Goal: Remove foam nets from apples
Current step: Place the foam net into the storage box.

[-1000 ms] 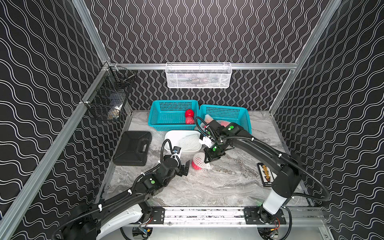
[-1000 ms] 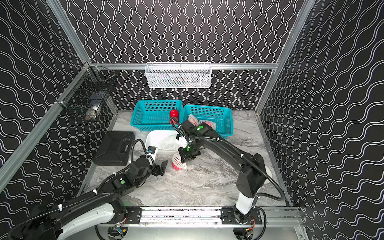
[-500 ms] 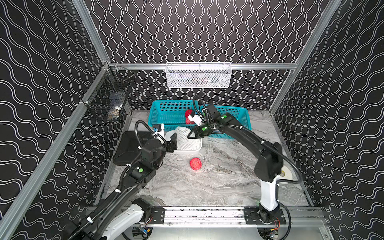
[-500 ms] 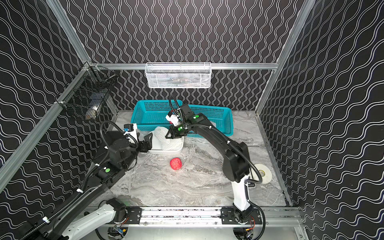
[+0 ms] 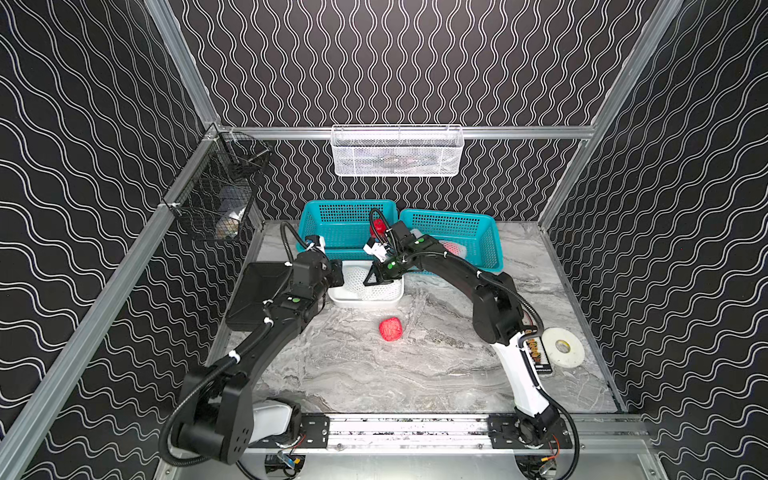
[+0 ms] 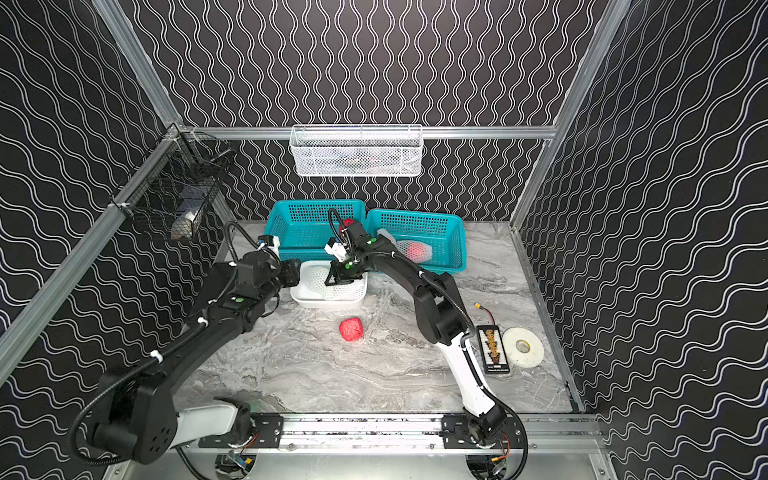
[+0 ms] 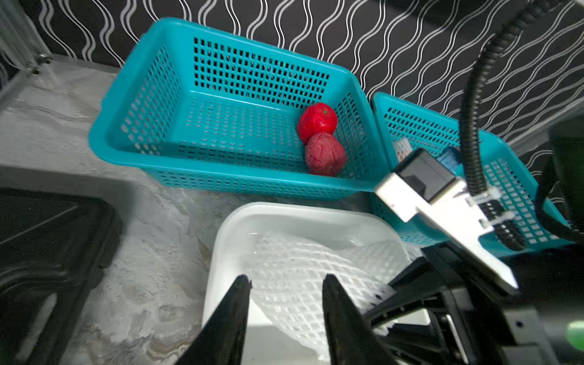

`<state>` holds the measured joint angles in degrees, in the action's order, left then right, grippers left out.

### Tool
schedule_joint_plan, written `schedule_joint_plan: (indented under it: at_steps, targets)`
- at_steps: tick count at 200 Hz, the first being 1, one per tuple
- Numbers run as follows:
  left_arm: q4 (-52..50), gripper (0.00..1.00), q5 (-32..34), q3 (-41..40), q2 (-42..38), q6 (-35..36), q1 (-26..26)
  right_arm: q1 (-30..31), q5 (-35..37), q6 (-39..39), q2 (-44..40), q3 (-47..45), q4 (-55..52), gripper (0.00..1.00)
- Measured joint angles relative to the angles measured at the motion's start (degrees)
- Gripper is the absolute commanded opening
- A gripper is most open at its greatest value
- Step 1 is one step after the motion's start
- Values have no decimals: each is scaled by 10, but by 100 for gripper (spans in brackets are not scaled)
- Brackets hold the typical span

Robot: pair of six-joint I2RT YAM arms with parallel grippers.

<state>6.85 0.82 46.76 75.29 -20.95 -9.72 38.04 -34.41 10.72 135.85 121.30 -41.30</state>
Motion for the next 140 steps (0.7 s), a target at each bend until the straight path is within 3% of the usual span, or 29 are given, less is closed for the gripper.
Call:
schedule_joint_plan:
  at_steps: [88, 140]
  targets:
    - [-13, 41, -53, 83, 179, 27, -11, -1, 64, -10, 5, -16, -7, 28]
    - [-22, 37, -66, 114, 236, 33, -31, -2, 69, -13, 0, -16, -3, 31]
